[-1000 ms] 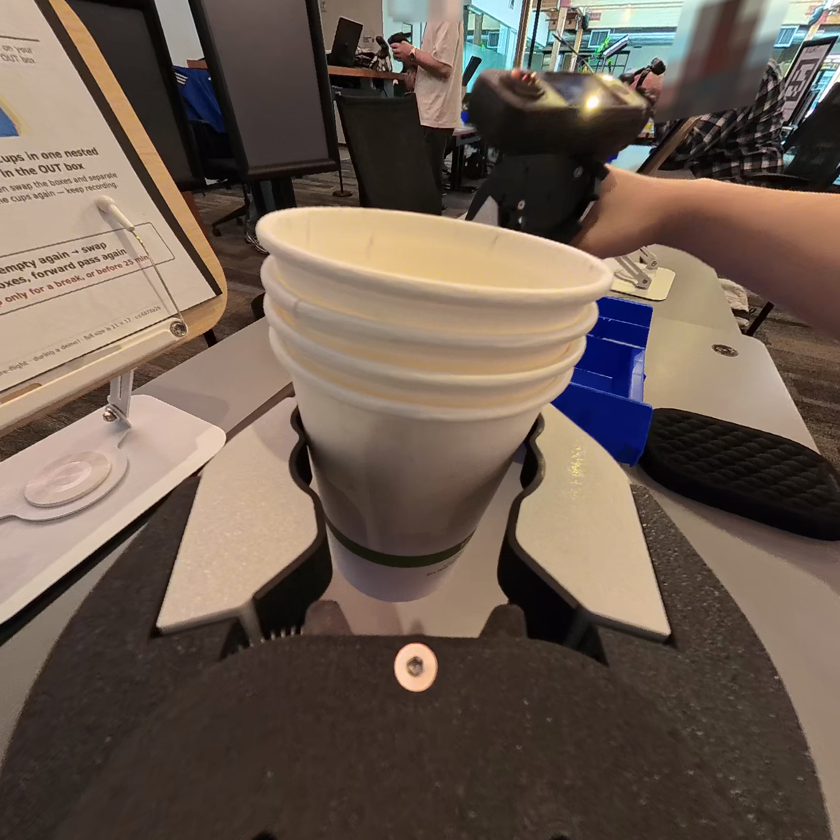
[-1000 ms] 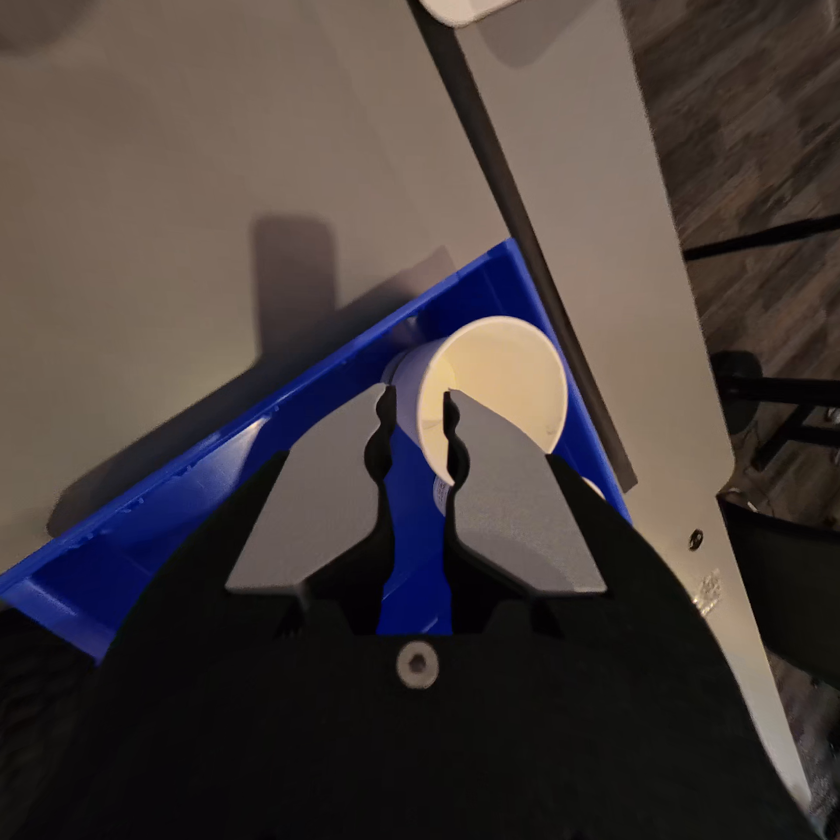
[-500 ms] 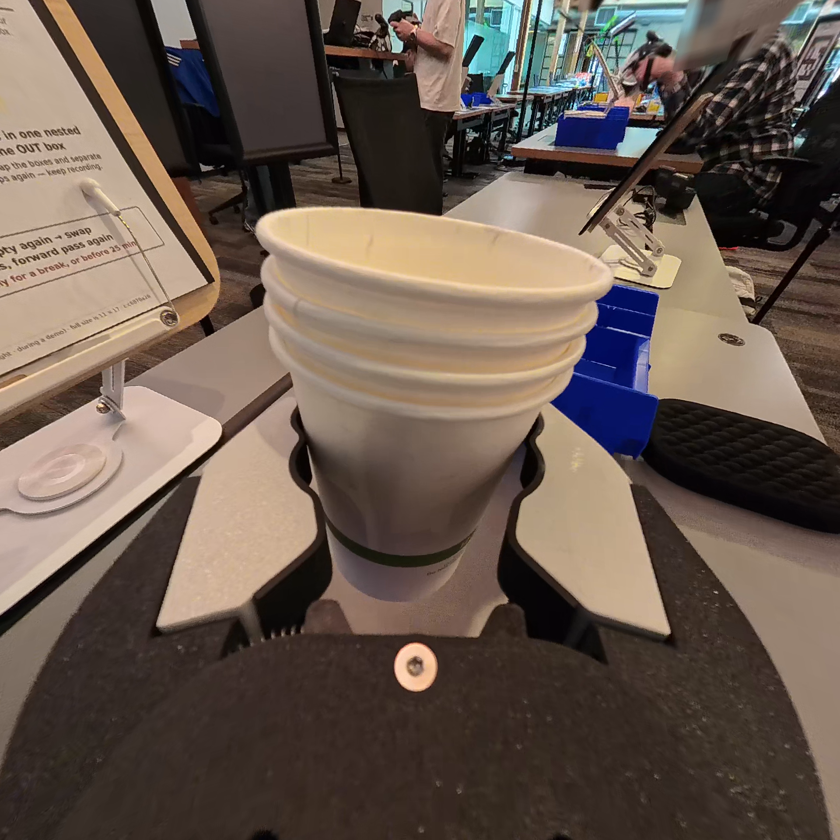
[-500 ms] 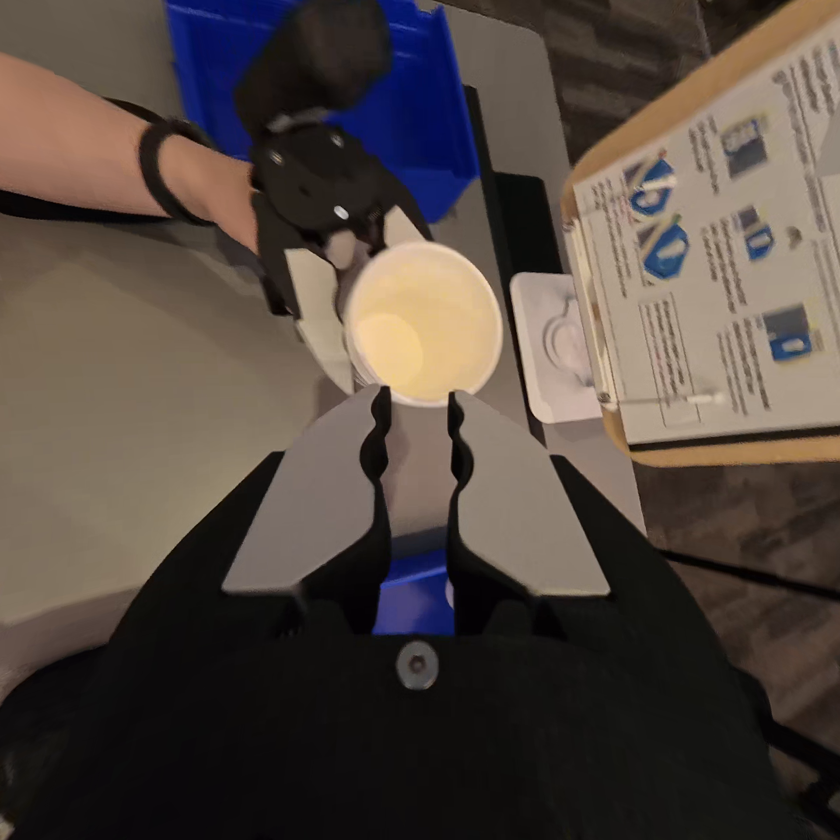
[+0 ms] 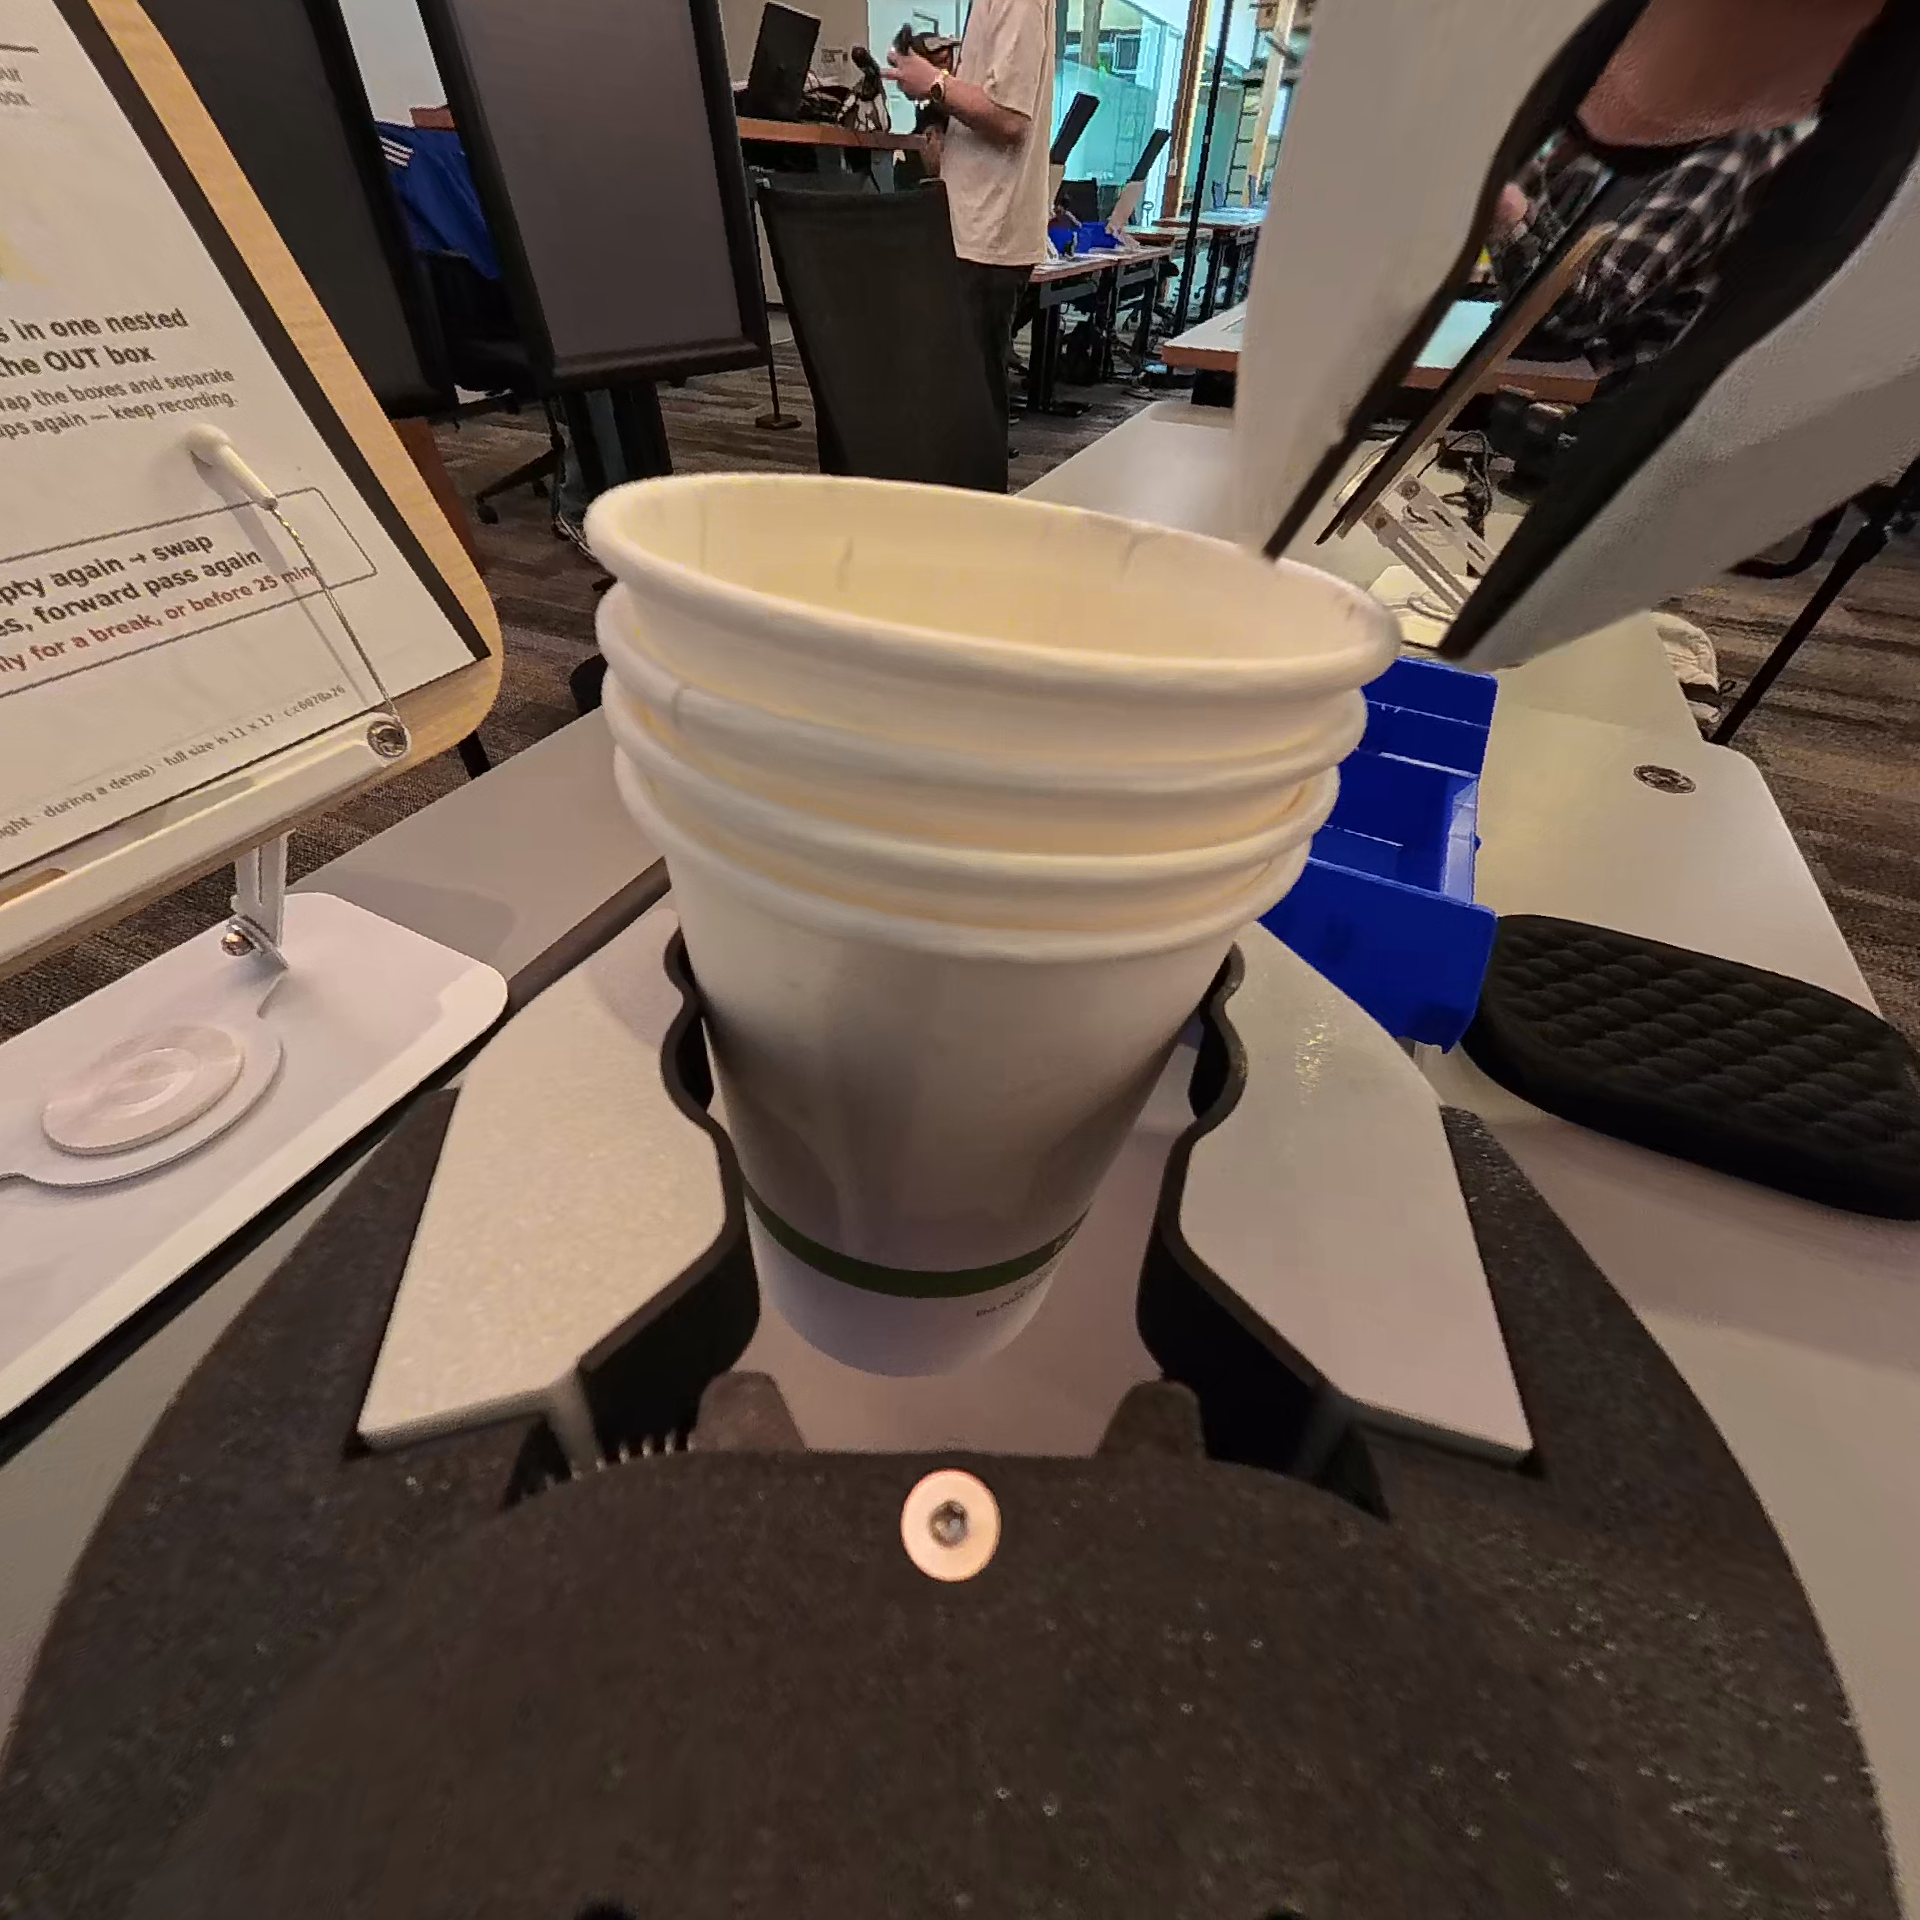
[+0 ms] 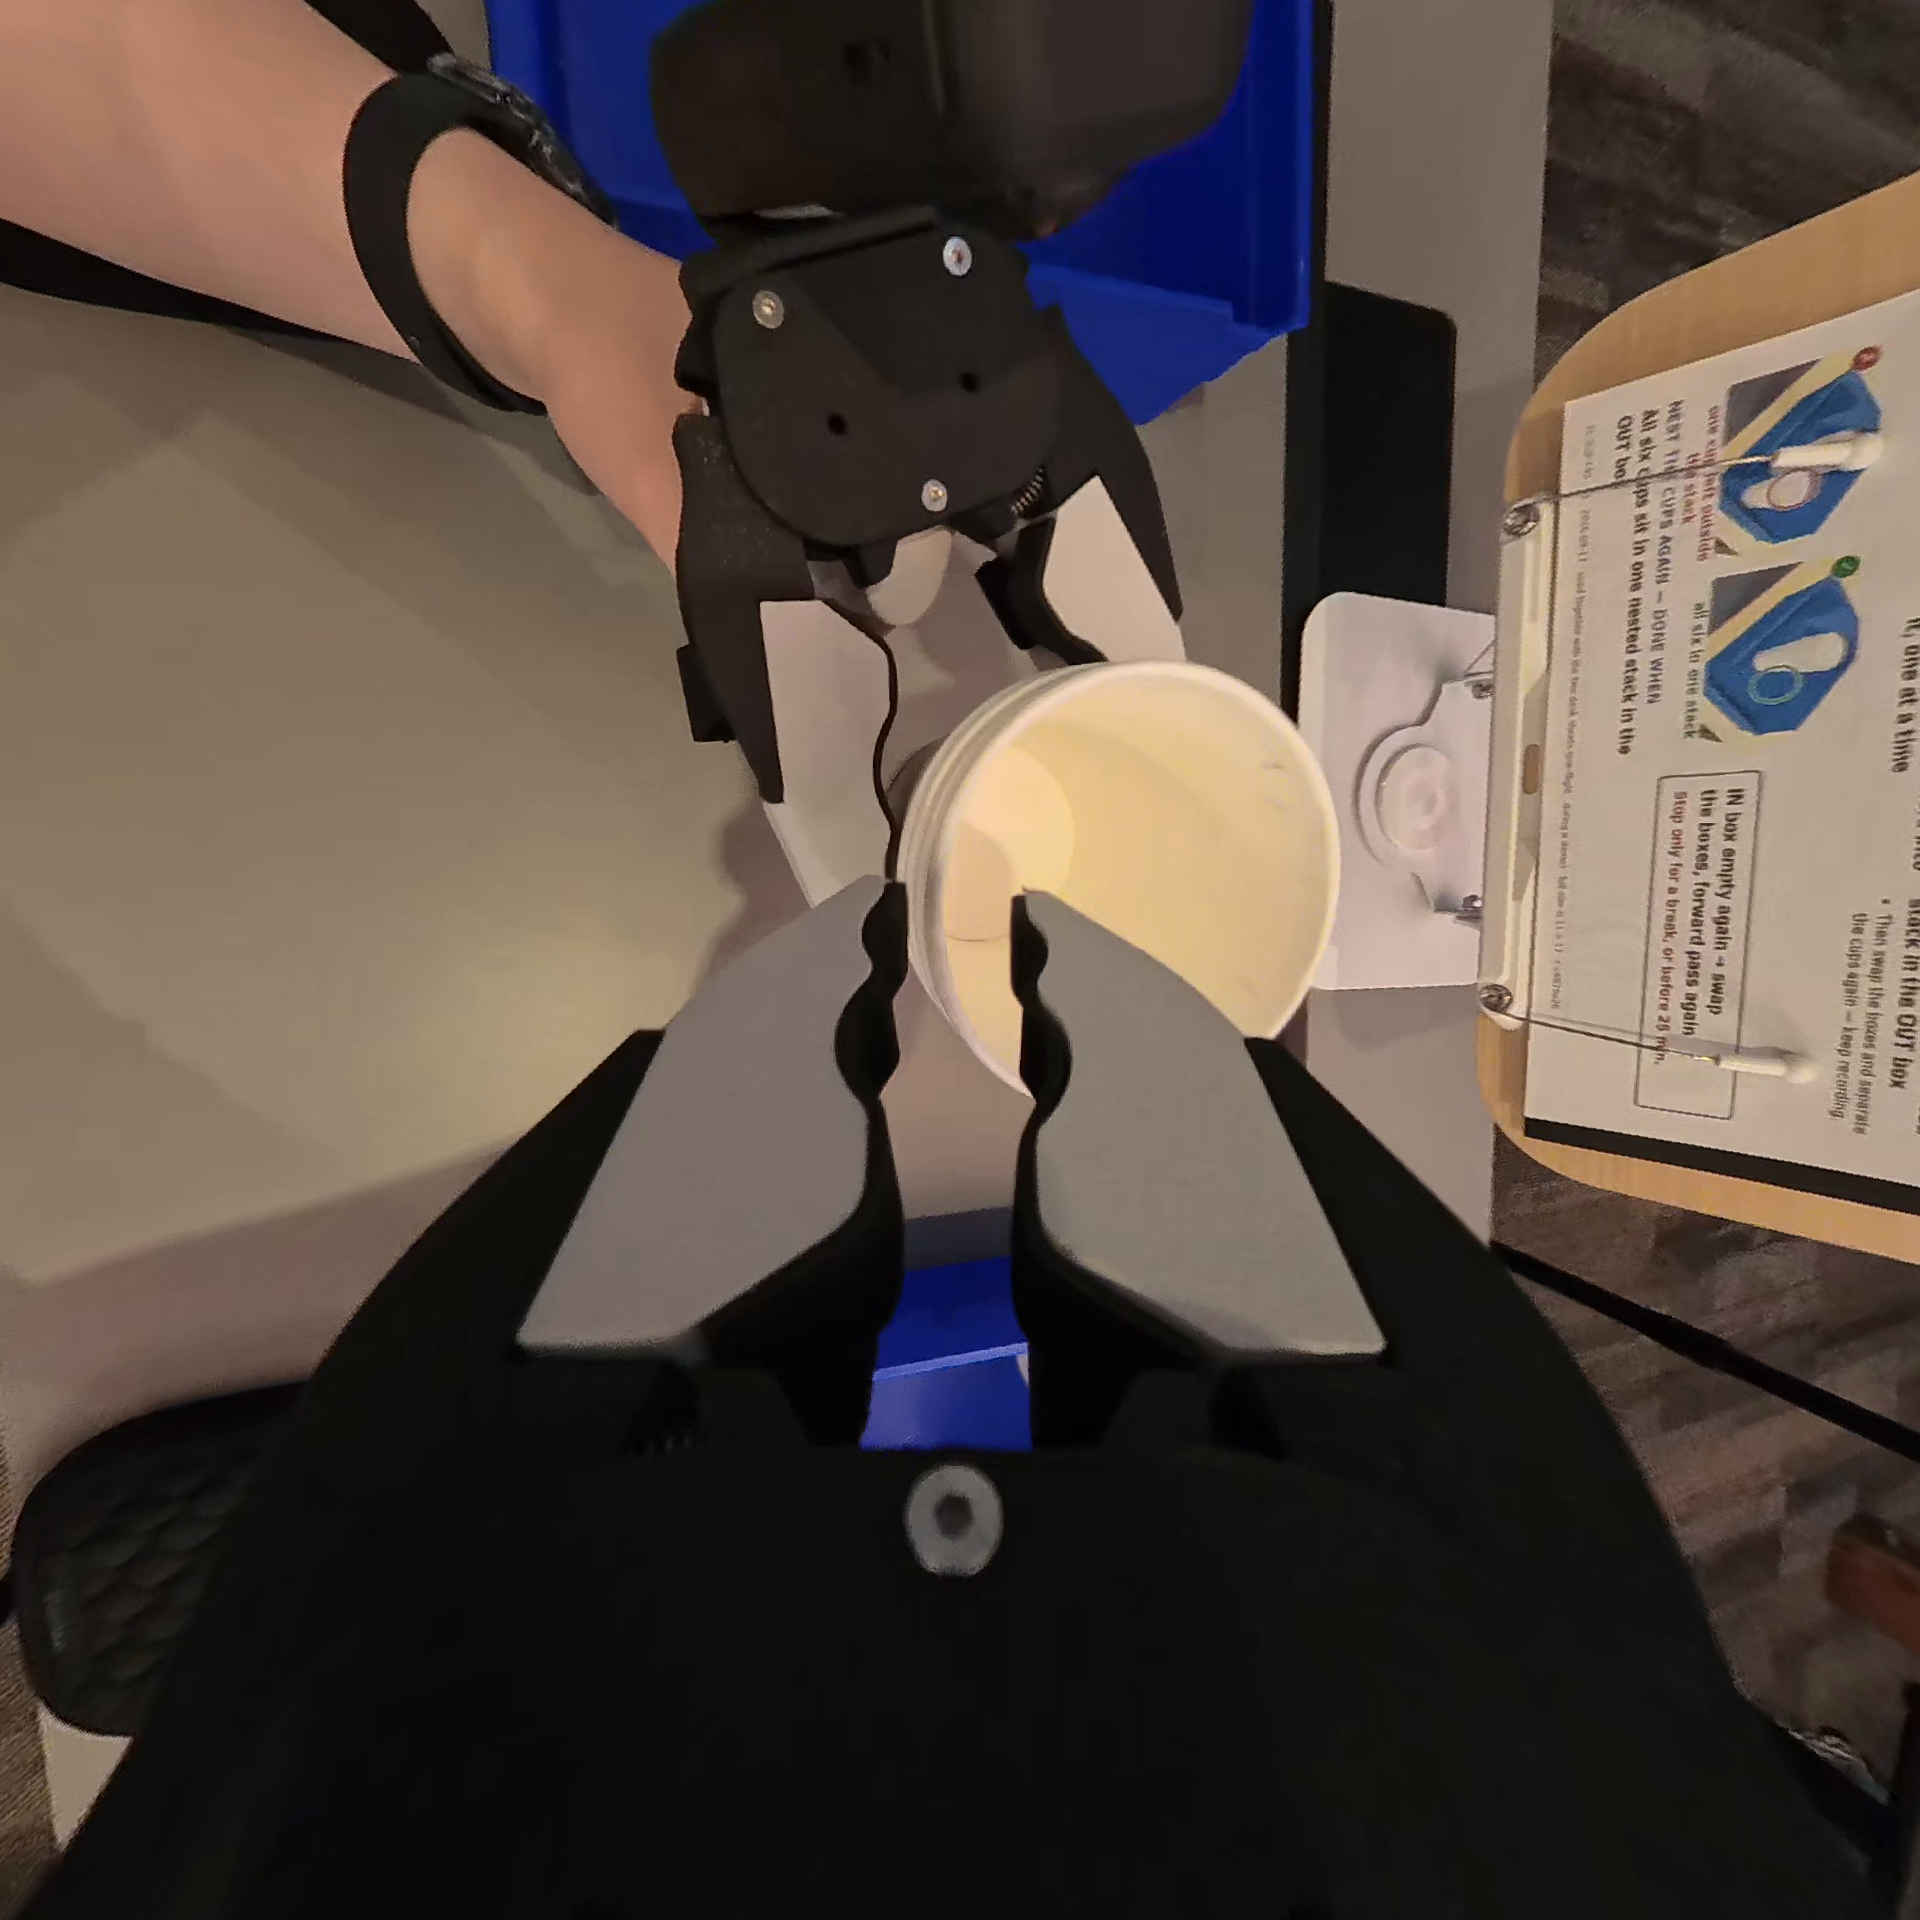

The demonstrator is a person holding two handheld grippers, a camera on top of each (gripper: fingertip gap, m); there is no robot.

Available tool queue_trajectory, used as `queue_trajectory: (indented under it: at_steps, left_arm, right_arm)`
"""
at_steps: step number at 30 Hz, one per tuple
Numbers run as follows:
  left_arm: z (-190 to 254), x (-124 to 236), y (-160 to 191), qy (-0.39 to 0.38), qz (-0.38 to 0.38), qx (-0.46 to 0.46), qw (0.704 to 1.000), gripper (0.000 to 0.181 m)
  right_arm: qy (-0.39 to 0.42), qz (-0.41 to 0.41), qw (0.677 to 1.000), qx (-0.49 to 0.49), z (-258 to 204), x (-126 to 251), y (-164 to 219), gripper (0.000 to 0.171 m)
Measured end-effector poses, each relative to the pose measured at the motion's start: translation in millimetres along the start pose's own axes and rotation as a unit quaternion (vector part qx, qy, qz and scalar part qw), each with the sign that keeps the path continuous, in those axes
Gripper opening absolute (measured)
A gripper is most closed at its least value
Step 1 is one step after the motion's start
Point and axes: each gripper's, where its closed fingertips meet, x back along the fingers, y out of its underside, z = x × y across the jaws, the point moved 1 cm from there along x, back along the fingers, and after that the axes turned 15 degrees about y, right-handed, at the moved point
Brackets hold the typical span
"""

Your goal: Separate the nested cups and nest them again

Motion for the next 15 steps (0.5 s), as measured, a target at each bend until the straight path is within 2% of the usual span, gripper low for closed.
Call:
queue_trajectory:
  at_steps: [3,6,15]
  left_arm:
    - [0.4,-0.1,-0.5,0.001,0.001,0.000,1.000,0.092]
    - [-1.1,1.1,-0.6,0.001,0.004,0.005,1.000,0.092]
    - [-0.3,0.5,-0.9,0.001,0.004,0.002,1.000,0.092]
  right_arm:
    - [-0.003,-0.012,1.000,0.002,-0.6,-4.9,3.3,0.015]
    - [-0.014,-0.011,1.000,0.003,-4.2,-5.5,2.5,0.004]
    - [-0.007,-0.012,1.000,0.005,-0.3,0.3,-0.5,0.003]
